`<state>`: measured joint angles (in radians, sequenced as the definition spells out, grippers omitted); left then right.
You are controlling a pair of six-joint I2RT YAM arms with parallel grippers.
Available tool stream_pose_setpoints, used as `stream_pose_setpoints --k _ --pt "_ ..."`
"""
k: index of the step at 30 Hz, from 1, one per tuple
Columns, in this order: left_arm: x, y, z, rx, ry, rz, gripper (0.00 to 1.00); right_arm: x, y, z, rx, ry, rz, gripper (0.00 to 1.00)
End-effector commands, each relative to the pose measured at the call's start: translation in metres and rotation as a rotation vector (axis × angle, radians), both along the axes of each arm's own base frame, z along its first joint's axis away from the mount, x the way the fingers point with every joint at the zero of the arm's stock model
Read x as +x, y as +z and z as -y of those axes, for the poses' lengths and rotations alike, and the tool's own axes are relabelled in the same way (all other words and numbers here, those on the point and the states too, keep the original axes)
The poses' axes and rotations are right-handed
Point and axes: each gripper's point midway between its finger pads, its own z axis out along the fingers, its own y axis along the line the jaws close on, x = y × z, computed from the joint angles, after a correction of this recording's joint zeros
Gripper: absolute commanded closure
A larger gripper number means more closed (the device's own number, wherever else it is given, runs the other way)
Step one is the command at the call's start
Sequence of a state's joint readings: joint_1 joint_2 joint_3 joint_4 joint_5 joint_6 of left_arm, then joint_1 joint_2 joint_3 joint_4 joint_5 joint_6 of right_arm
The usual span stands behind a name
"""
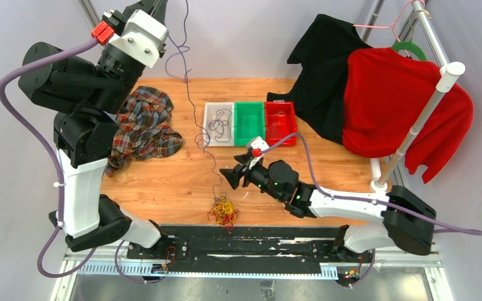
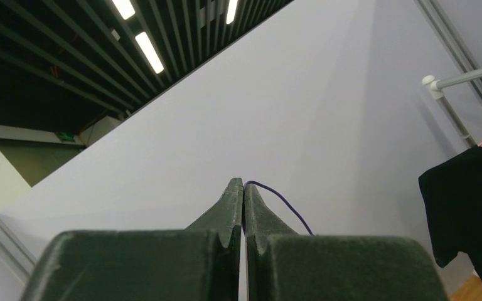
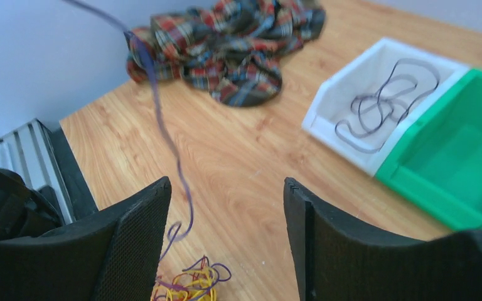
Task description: Untangle the cables
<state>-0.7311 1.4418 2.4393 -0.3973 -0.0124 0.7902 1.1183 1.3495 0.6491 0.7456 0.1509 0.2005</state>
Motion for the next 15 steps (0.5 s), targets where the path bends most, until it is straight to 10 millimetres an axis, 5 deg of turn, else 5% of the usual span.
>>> stream_pose_setpoints --k 1,7,15 --pt "-0.012 0.013 -0.011 -0.028 0.014 0.053 0.99 -0.013 0.027 0.006 0.008 0.039 0.055 0.32" --pt "-0.010 0.010 -0.009 -0.024 0.012 0.043 1.00 -0.038 0.045 -0.026 0.028 0.217 0.063 0.31" --pt "-0.012 0.014 -0.010 -0.028 0.012 0.053 1.00 -0.011 0.038 -0.059 -0.029 0.166 0.084 0.30"
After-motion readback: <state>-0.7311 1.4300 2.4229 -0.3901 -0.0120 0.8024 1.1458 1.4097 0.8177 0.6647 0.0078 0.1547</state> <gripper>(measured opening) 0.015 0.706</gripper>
